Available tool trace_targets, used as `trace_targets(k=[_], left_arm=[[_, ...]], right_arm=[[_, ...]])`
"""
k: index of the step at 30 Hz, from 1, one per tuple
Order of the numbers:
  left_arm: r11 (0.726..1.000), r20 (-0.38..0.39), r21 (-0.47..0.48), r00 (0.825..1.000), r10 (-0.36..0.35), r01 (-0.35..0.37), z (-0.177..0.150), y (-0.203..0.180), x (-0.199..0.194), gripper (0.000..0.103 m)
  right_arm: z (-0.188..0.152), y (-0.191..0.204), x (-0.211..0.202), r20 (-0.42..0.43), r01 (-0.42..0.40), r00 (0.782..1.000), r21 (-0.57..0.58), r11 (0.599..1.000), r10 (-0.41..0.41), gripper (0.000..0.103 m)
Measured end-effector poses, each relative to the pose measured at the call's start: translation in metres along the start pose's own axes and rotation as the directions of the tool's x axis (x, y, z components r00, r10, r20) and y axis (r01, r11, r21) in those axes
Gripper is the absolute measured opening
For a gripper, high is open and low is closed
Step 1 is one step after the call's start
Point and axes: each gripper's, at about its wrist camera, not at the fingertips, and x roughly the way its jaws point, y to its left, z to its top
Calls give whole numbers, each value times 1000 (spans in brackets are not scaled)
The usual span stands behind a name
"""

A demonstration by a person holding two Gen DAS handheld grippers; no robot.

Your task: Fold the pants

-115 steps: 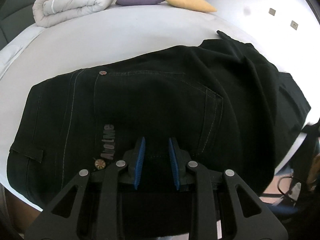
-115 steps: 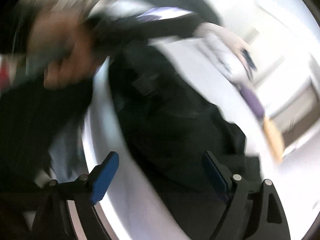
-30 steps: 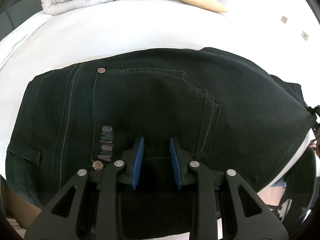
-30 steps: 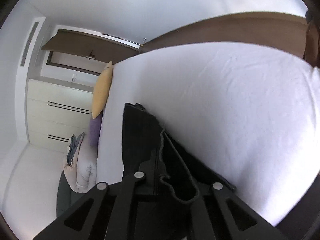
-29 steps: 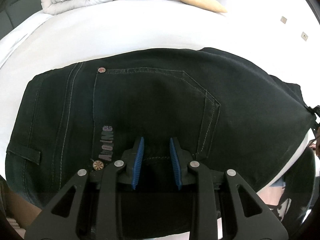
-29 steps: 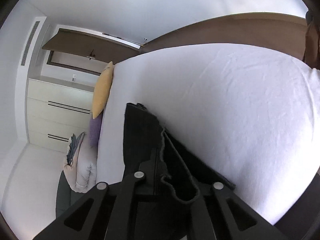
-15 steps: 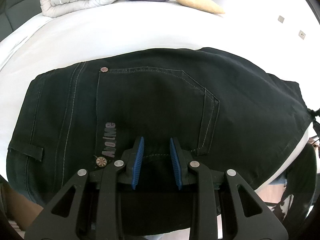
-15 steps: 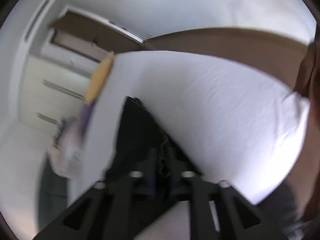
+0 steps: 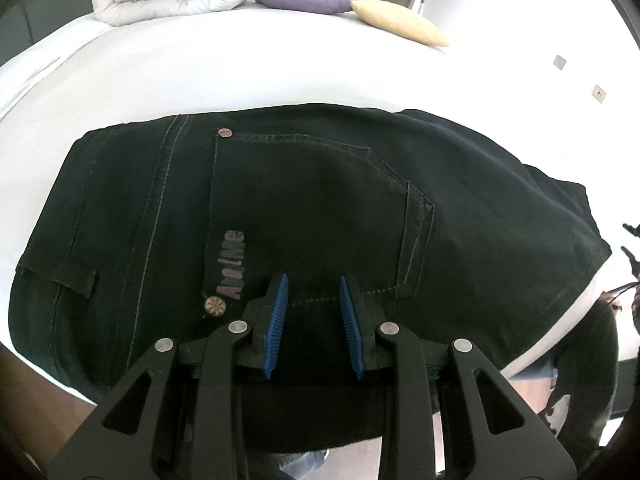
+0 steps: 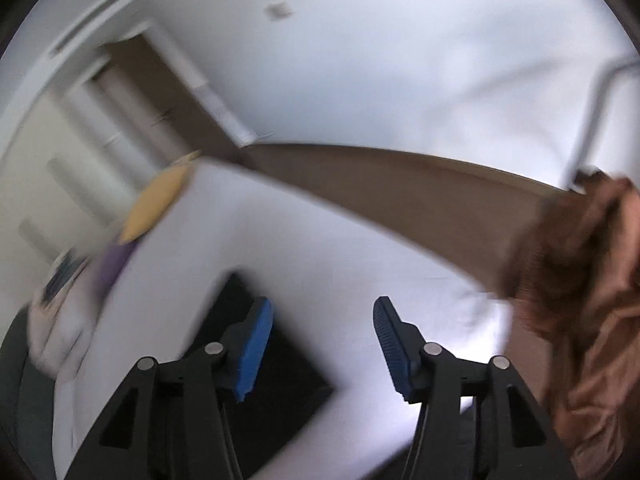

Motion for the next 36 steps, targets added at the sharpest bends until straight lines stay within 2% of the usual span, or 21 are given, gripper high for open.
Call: trace_targets(k=[1, 3, 6, 10, 12, 14, 15, 16, 17, 18, 20, 21, 22, 25, 27, 28, 30, 31, 33, 35, 36], left_arm=[[1000, 1, -1, 1000, -1, 1, -2, 1, -1, 26], [1000, 6, -9, 1000, 0, 0, -5, 2, -5, 26], [1000, 11, -16, 1000, 4, -4, -11, 3, -12, 26], [1000, 22, -14, 1000, 0, 0, -22, 6, -18, 26], [1000, 29, -29, 1000, -9, 10, -25, 10, -20, 26], [999, 30, -35, 1000, -10, 11, -24, 10, -18, 26], [999, 29, -34, 1000, -10, 11, -24, 10, -17, 26], [999, 29, -31, 1000, -10, 11, -25, 10, -17, 26], [999, 30, -30, 999, -12, 13, -24, 10, -18, 26], [999, 31, -31, 999, -15, 16, -25, 11, -18, 26], [999, 35, -35, 999, -27, 28, -25, 14, -20, 26], [999, 35, -38, 999, -31, 32, -24, 16, -20, 26], [999, 35, -40, 999, -33, 34, -23, 17, -20, 26], [998, 36, -48, 999, -32, 34, -23, 19, -23, 26], [998, 37, -62, 999, -28, 30, -20, 18, -27, 26], [998, 42, -68, 999, -13, 15, -18, 16, -32, 26], [998, 63, -58, 998, -8, 12, -11, 11, -39, 26], [998, 69, -49, 997, -23, 27, -7, 5, -41, 26], [998, 74, -14, 996, -53, 54, 5, -11, -38, 26], [997, 76, 21, 994, -78, 77, 14, -24, -31, 26], [995, 74, 39, 993, -89, 87, 17, -28, -26, 26]], right_arm=[[-4, 18, 4, -46, -72, 996, -27, 997, 71, 46], [-26, 64, 18, -183, -251, 955, -79, 965, 234, 44], [-82, 148, 48, -422, -457, 835, -172, 873, 353, 36], [-144, 227, 86, -634, -587, 687, -197, 786, 354, 34], [-159, 244, 108, -681, -584, 656, -184, 790, 326, 34], [-172, 249, 139, -750, -586, 582, -118, 801, 315, 34], [-173, 245, 154, -751, -548, 593, -112, 829, 291, 34], [-171, 246, 171, -749, -518, 606, -115, 848, 268, 19], [-168, 238, 186, -748, -510, 598, -79, 856, 288, 1], [-158, 227, 197, -736, -491, 604, -40, 870, 306, 0], [-133, 202, 209, -683, -457, 638, 37, 889, 356, 0], [-119, 186, 209, -642, -433, 675, 55, 900, 364, 0], [-97, 165, 208, -574, -372, 750, 46, 927, 330, 0], [-54, 115, 197, -411, -234, 873, 122, 965, 264, 0], [-38, 102, 174, -322, -166, 928, 93, 982, 187, 7], [-32, 104, 163, -297, -162, 939, 64, 985, 174, 8], [-42, 121, 142, -318, -253, 916, 15, 967, 245, 8], [-55, 133, 136, -361, -314, 885, 2, 950, 293, 8], [-95, 166, 129, -503, -461, 773, -27, 887, 386, 8], [-145, 197, 130, -625, -547, 671, -54, 835, 399, 8], [-165, 207, 131, -671, -569, 634, -68, 819, 385, 8]])
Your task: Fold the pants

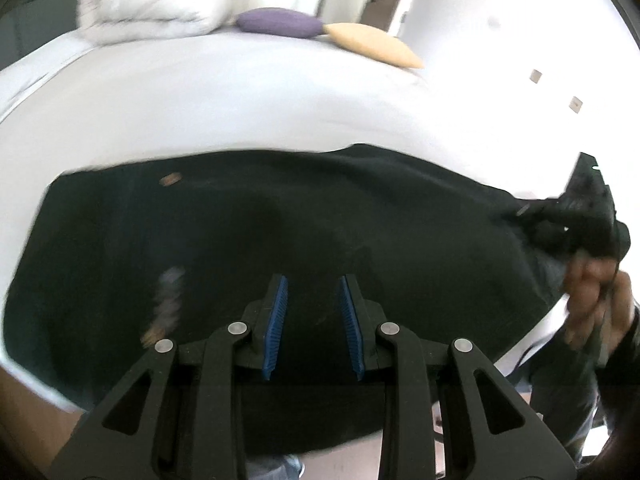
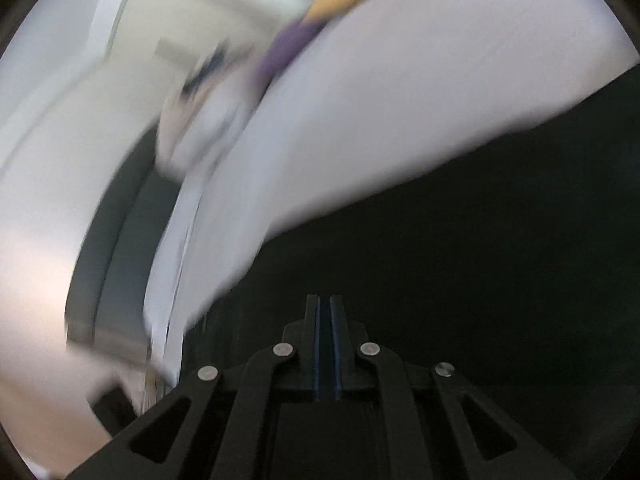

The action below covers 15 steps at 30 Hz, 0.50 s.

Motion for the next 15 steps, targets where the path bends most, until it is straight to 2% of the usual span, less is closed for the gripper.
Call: trace_targets(k=[2, 3, 4, 8, 10, 11, 12, 13, 15], left_arm=[[999, -38, 13, 999, 33, -32, 3, 5, 18, 26], [999, -59, -2, 997, 49, -50, 2, 13, 24, 26], [999, -64, -25, 997, 45, -47, -1, 26, 26, 26], [997, -15, -69, 1000, 17, -18, -9, 72, 5, 26], [995, 4, -80, 999, 54, -53, -10, 94, -8, 27], [991, 10, -93, 995, 97, -95, -9, 104, -15, 27], [989, 18, -103, 994, 108, -106, -8, 111, -20, 27], [988, 31, -127, 996, 87, -83, -6, 120, -27, 27], [982, 60, -131, 988, 142, -133, 4, 123, -43, 27]], right_arm=[[-15, 7, 25, -81, 47, 995, -44, 998, -50, 4], [-21, 3, 29, -82, 66, 994, -40, 997, -69, 0], [-21, -6, 25, -75, 54, 996, -21, 998, -55, 0], [-11, -44, -18, 46, 123, 991, 70, 990, -126, 0], [-4, -63, -37, 116, 172, 975, 136, 976, -188, 0], [2, -68, -41, 137, 187, 968, 163, 969, -209, 0], [4, -72, -47, 154, 209, 959, 185, 960, -239, 0], [4, -72, -56, 170, 245, 944, 208, 947, -282, 0], [6, -59, -63, 175, 269, 936, 199, 942, -304, 9]])
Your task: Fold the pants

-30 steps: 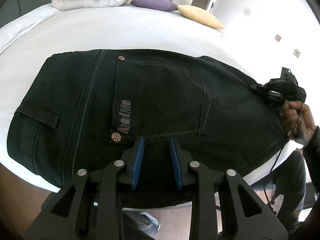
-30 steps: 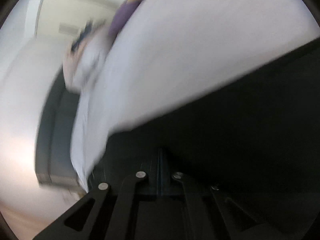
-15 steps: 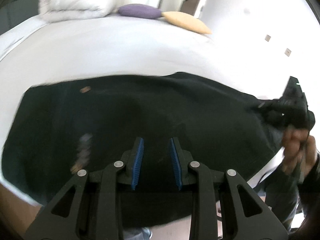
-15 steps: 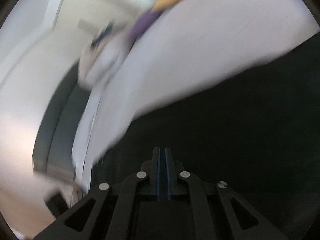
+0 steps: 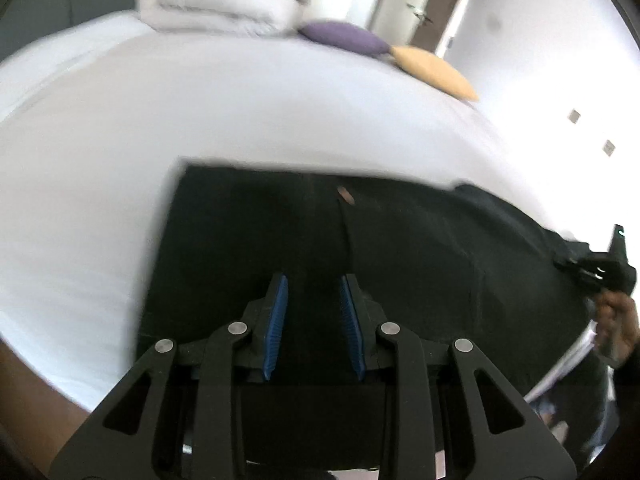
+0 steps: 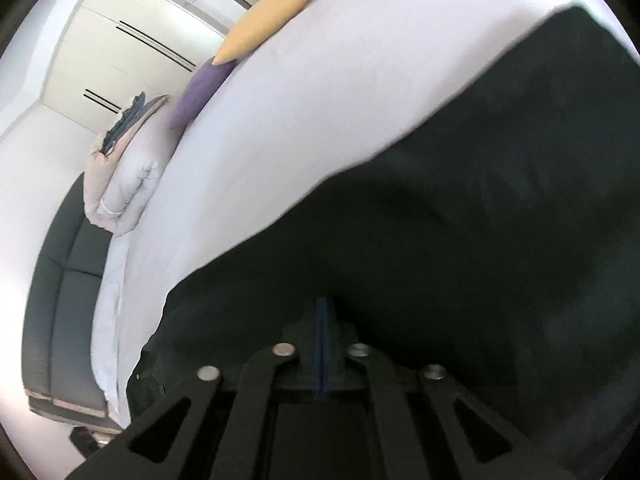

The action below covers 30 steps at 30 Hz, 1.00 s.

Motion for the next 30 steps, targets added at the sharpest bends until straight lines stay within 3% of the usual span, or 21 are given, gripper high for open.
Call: trace_targets(k=[2, 4, 7, 11, 13, 14, 16, 20, 22, 24, 26, 28, 29, 30], left_arm=[[999, 16, 34, 999, -39, 38, 14, -9, -7, 27], [996, 4, 57, 997, -74, 74, 28, -23, -2, 27], [990, -27, 114, 996, -80, 83, 43, -47, 19, 27], [986, -94, 160, 995, -20, 36, 55, -66, 64, 27], [987, -140, 161, 990, 10, 13, 56, -64, 88, 27], [991, -154, 130, 988, -23, 43, 55, -56, 98, 27], [992, -145, 95, 987, -74, 88, 56, -46, 104, 27], [988, -142, 103, 985, -99, 114, 64, -55, 110, 27], [989, -142, 101, 985, -97, 112, 69, -52, 115, 27], [990, -136, 106, 988, -77, 92, 72, -53, 118, 27], [991, -134, 96, 988, -74, 88, 71, -52, 122, 27], [992, -124, 121, 992, -24, 39, 69, -59, 116, 27], [990, -115, 141, 993, 17, 0, 69, -66, 110, 27], [990, -109, 139, 994, 9, 6, 69, -74, 103, 27]], right_arm=[[-8, 33, 5, -38, -69, 997, -63, 996, 66, 9], [-25, 72, 20, -126, -170, 980, -127, 977, 154, 10], [-52, 128, 55, -298, -314, 923, -218, 924, 243, 14], [-81, 189, 107, -442, -371, 867, -265, 890, 230, 14], [-82, 190, 129, -454, -324, 873, -270, 907, 177, 14], [-82, 189, 143, -452, -305, 876, -249, 919, 168, 10], [-77, 177, 164, -437, -306, 877, -187, 933, 200, 0], [-54, 178, 184, -366, -311, 898, -141, 940, 243, 0], [-49, 186, 186, -346, -298, 910, -169, 939, 227, 0], [-38, 172, 170, -319, -293, 919, -164, 942, 230, 0], [-33, 157, 151, -252, -262, 942, -132, 956, 224, 0], [-29, 147, 124, -203, -234, 957, -106, 967, 209, 6], [-35, 150, 114, -205, -275, 946, -96, 957, 252, 15], [-44, 146, 104, -226, -316, 931, -95, 944, 288, 23]])
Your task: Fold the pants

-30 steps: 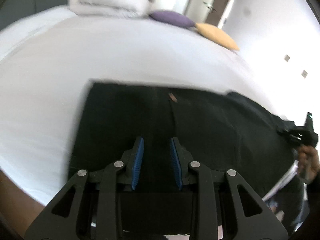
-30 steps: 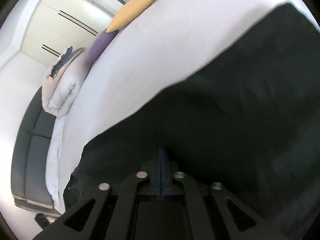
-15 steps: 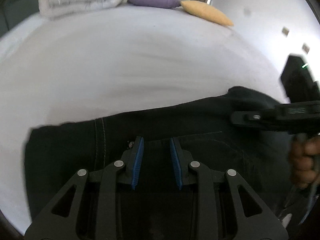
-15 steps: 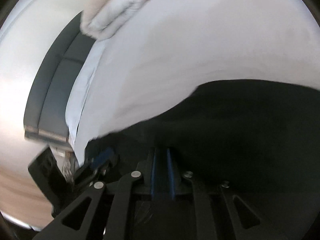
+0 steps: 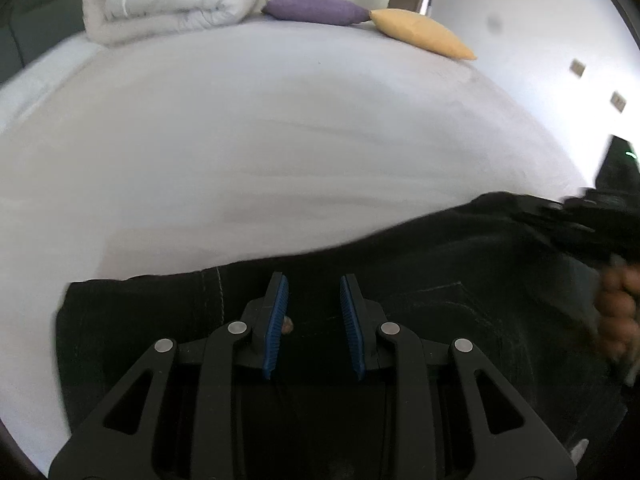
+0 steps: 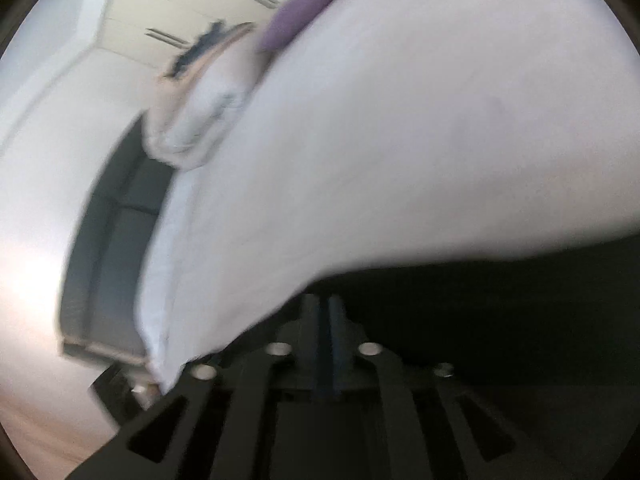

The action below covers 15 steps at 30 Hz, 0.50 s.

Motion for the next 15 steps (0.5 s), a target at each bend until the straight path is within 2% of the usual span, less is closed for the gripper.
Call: trace_targets(k=[1, 2, 3, 4, 5, 6, 7, 8, 10, 13, 15], left_arm=[[999, 12, -15, 999, -44, 45, -1, -10, -6, 27], [996, 16, -26, 997, -81, 82, -3, -20, -9, 27], [996, 7, -23, 996, -90, 91, -5, -29, -6, 27], [997, -14, -11, 996, -83, 83, -9, -41, -2, 27], [998, -31, 5, 998, -59, 59, -16, -53, 3, 28], [999, -39, 9, 999, -34, 35, -23, -61, 6, 28], [1000, -34, 5, 999, -24, 24, -26, -65, 6, 28], [1000, -22, -7, 1000, -19, 18, -29, -67, 5, 28], [999, -21, -42, 999, -29, 28, -31, -66, 4, 28], [999, -15, -38, 999, -34, 34, -39, -62, 3, 28], [999, -11, -27, 1000, -27, 27, -44, -59, 3, 28]], right_arm=[[-13, -3, -7, -23, -6, 1000, -16, 1000, 6, 33], [-25, -7, -10, -40, 2, 999, -33, 999, -4, 32], [-33, -12, -12, -50, 9, 999, -44, 999, -12, 25], [-39, -23, -19, -41, 10, 999, -40, 999, -12, 8], [-42, -39, -27, -28, 12, 1000, 0, 1000, -12, 0], [-40, -56, -38, -13, -1, 1000, 56, 998, 2, 0], [-37, -72, -50, 13, -28, 1000, 118, 993, 27, 0], [-33, -85, -66, 50, -22, 999, 151, 988, 14, 0], [-24, -110, -104, 133, 45, 989, 156, 987, -66, 0], [-19, -155, -155, 235, 51, 966, 238, 970, -108, 0], [-21, -179, -194, 309, 71, 938, 270, 960, -156, 0]])
